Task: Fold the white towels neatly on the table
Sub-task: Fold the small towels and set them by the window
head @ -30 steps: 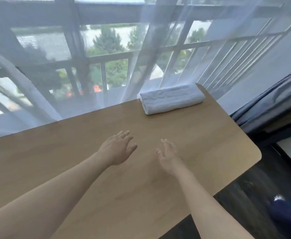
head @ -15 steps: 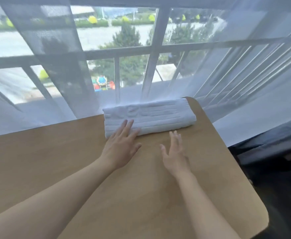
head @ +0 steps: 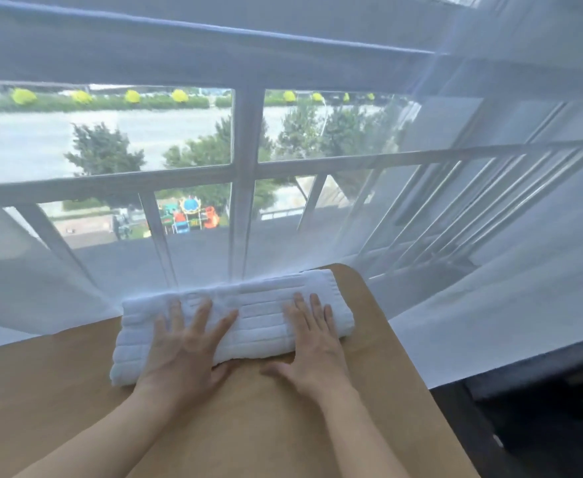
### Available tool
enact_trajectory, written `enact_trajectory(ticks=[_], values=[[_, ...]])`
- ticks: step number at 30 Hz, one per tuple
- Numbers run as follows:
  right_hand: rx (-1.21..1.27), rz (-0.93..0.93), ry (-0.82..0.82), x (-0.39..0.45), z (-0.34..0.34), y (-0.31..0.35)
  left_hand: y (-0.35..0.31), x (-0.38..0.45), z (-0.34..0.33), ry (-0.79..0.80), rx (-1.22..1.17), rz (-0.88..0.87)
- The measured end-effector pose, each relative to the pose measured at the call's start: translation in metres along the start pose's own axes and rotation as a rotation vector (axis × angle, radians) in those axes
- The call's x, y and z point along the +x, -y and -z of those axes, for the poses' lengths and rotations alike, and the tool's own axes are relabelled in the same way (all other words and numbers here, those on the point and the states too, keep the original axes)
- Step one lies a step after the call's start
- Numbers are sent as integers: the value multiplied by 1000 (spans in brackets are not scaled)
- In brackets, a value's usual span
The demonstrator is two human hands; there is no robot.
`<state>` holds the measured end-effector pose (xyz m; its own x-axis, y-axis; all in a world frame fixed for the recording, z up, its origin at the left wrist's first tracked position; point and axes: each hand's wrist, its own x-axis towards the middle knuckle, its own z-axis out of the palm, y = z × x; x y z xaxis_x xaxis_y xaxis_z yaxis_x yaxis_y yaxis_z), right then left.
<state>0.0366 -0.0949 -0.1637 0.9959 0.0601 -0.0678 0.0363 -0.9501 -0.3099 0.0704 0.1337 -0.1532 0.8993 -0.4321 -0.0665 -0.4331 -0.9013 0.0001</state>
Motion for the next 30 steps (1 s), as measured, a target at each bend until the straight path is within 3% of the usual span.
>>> enact_trajectory(ticks=[5,16,22,26,30], values=[[-49,17,13,16,7,-1,6,11,-1,-182,5,-85],[-215,-44,-100,19,11,26,18,4,2,-105,-102,-31],[-428,-24,-167,2,13,41,19,-8,12,-419,12,-178],[-531,-54,-134,-20,-3,55,29,-29,10,-376,-94,-136],[-525,-34,-108,-47,-10,72,41,-63,14,-444,-53,-205]])
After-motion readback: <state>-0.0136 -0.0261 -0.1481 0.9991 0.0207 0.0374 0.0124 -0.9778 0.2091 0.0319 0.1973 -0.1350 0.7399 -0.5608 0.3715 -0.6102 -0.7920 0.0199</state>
